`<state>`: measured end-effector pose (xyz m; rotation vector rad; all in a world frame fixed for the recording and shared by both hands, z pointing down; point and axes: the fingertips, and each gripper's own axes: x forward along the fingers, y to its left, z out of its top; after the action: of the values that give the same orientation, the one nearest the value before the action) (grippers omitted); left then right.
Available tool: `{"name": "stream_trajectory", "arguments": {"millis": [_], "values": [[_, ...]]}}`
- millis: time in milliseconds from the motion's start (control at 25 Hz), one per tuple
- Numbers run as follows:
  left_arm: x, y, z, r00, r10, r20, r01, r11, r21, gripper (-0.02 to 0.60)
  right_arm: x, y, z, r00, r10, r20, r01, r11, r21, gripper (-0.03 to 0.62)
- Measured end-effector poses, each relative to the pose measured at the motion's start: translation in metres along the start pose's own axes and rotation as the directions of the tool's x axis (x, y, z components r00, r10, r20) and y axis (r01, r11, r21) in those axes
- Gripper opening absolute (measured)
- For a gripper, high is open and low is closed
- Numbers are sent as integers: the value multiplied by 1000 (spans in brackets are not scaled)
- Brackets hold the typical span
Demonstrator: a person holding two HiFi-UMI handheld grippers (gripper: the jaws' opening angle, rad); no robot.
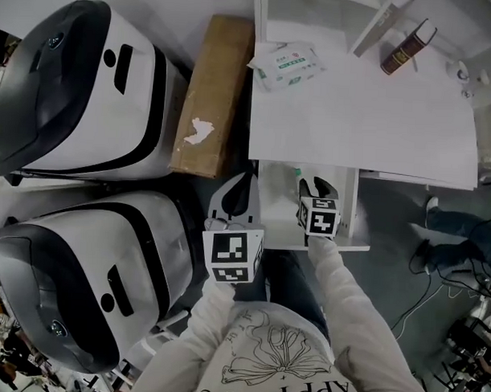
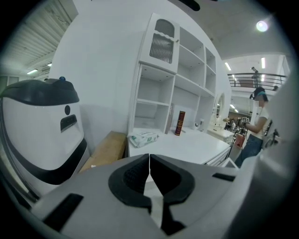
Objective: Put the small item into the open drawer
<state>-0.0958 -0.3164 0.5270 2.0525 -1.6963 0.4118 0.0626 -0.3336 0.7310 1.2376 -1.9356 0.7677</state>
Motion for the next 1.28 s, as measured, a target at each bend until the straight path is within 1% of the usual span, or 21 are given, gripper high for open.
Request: {"name": "stream_trajectory", "arguments": {"millis": [160,320,440,640,760,1000,1160,1280], "values": [[-8,-13,22,999,-8,44,8,1000,10,8,-49,1,30,993,-11,120,6,999,38,97],[-15,-31,46,995,-31,93,28,999,29,8,-99,-2,68,968,-9,250,-9,997,72,87],[-20,-46,61,991,-48,123,43,998,43,8,-138,-3,99,938,-8,348,-19,997,72,87],[-28,-67,86,980,-79,182,67,995,71,8,-199,-7,143,868,-21,497,-22,997,80,80],[-36,-79,96,975,-91,204,75,994,84,8,-227,-10,154,836,-34,547,-6,997,71,78],[-48,-93,118,962,-109,251,83,990,113,8,-265,-14,176,778,-64,625,30,997,65,69],[-56,-98,128,954,-118,276,87,989,123,8,-285,-13,185,747,-72,661,40,997,63,66],[-61,-97,133,950,-117,290,83,988,127,8,-294,-10,191,730,-70,679,41,997,58,63]]}}
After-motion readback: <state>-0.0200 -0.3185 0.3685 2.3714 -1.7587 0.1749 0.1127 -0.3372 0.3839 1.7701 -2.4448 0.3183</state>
